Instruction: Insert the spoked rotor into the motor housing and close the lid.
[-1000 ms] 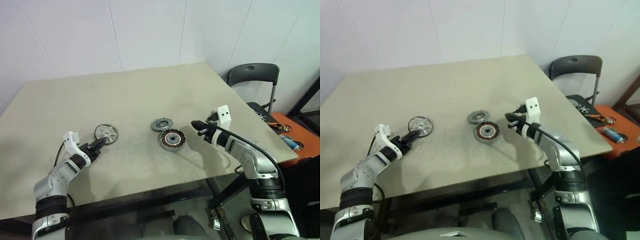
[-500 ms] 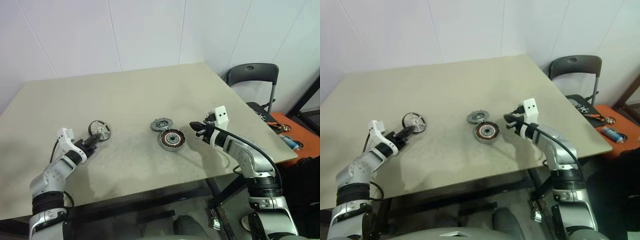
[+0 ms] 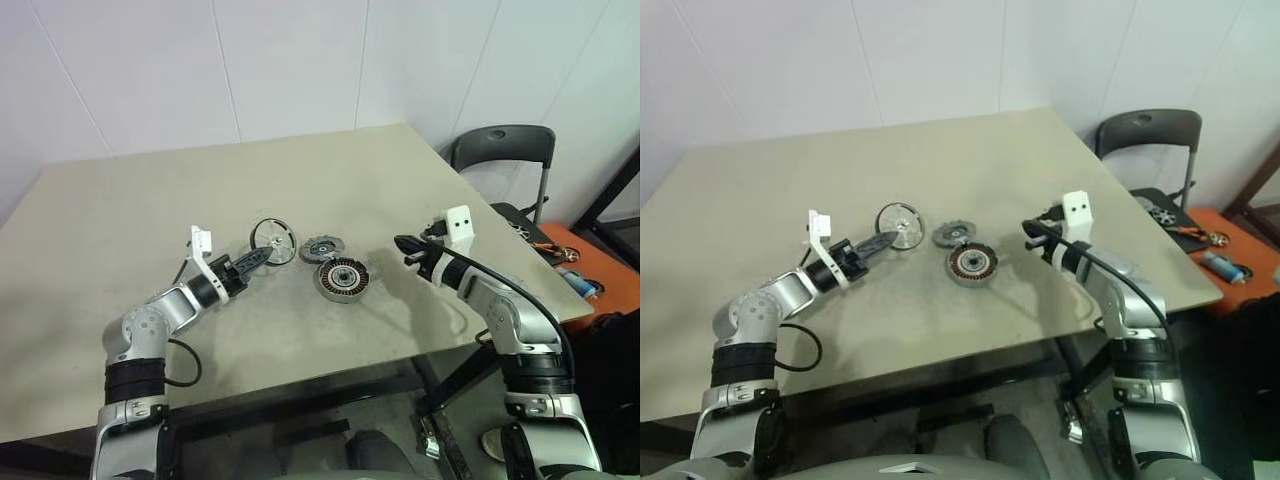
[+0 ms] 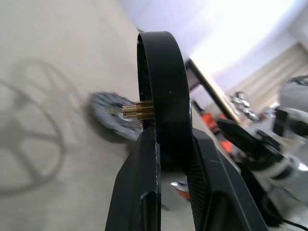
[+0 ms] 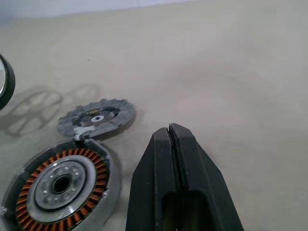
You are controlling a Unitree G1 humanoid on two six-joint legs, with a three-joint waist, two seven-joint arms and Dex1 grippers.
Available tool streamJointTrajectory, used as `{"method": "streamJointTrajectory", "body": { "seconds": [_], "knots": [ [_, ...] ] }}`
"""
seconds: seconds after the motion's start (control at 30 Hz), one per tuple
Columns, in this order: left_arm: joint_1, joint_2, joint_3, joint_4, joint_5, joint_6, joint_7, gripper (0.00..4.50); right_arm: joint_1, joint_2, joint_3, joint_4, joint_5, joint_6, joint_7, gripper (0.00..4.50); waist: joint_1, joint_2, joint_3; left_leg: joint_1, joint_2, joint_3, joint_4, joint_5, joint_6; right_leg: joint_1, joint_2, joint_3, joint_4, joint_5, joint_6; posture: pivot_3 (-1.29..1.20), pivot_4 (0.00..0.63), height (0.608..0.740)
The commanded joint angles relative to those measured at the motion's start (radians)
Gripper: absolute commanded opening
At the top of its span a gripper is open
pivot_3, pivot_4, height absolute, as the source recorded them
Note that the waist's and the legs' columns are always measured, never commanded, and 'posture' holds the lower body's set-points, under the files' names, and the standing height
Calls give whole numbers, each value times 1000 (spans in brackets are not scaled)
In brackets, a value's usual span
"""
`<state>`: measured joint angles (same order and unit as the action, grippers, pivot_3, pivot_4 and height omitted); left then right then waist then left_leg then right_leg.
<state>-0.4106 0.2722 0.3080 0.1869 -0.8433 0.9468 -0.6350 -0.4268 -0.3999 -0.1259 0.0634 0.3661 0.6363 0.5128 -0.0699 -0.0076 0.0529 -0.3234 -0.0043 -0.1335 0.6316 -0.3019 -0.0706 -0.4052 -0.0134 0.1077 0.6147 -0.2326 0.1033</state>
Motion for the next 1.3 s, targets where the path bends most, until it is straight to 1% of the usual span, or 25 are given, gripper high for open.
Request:
{"method": "streamJointTrajectory", "body": {
  "seconds": [0.03, 0.23, 0.43, 0.67, 0.83, 0.97, 1.3],
  "knots": [
    [-62, -31, -16, 34, -48, 51, -24, 418, -16, -20, -32, -23, 0, -27, -12, 0, 2, 0, 0, 0, 0, 0, 0, 0, 0, 0, 0, 0, 0, 0, 0, 0, 0, 740],
    [-143, -97, -39, 189, -35, 73, -59, 418, 9, -13, -32, -46, 1, -27, -33, 0, 0, 0, 0, 0, 0, 0, 0, 0, 0, 0, 0, 0, 0, 0, 0, 0, 0, 740],
    [-190, -141, -48, 293, -19, 89, -68, 418, 34, -17, -16, -71, -5, -23, -40, 0, -1, 0, 0, 0, 0, 0, 0, 0, 0, 0, 0, 0, -1, 0, 0, 0, 0, 740],
    [-212, -161, -66, 361, 19, 65, -91, 418, 54, -16, -16, -91, -6, -16, -48, 0, 0, 0, 0, 0, 0, 0, 0, 0, 0, 0, 0, 0, -1, 0, 0, 0, 0, 740],
    [-226, -155, -85, 419, 65, 47, -121, 418, 64, -17, -17, -101, -7, -11, -54, 0, 0, 0, 0, 0, 0, 0, 0, 0, 0, 0, 0, 0, -1, 0, 0, 0, 0, 740],
    [-216, -160, -114, 426, 89, 53, -148, 418, 71, -16, -16, -105, -8, -10, -61, 0, 0, 0, 0, 0, 0, 0, -1, 0, 0, 0, 0, 0, -1, 0, 0, 0, 0, 740],
    [-227, -173, -110, 441, 109, 52, -138, 418, 83, -10, -4, -111, -13, -13, -73, 0, 1, 0, 0, 0, 0, 0, -1, 0, 0, 0, 0, 0, -1, 0, 0, 0, 0, 740]
  ]
}}
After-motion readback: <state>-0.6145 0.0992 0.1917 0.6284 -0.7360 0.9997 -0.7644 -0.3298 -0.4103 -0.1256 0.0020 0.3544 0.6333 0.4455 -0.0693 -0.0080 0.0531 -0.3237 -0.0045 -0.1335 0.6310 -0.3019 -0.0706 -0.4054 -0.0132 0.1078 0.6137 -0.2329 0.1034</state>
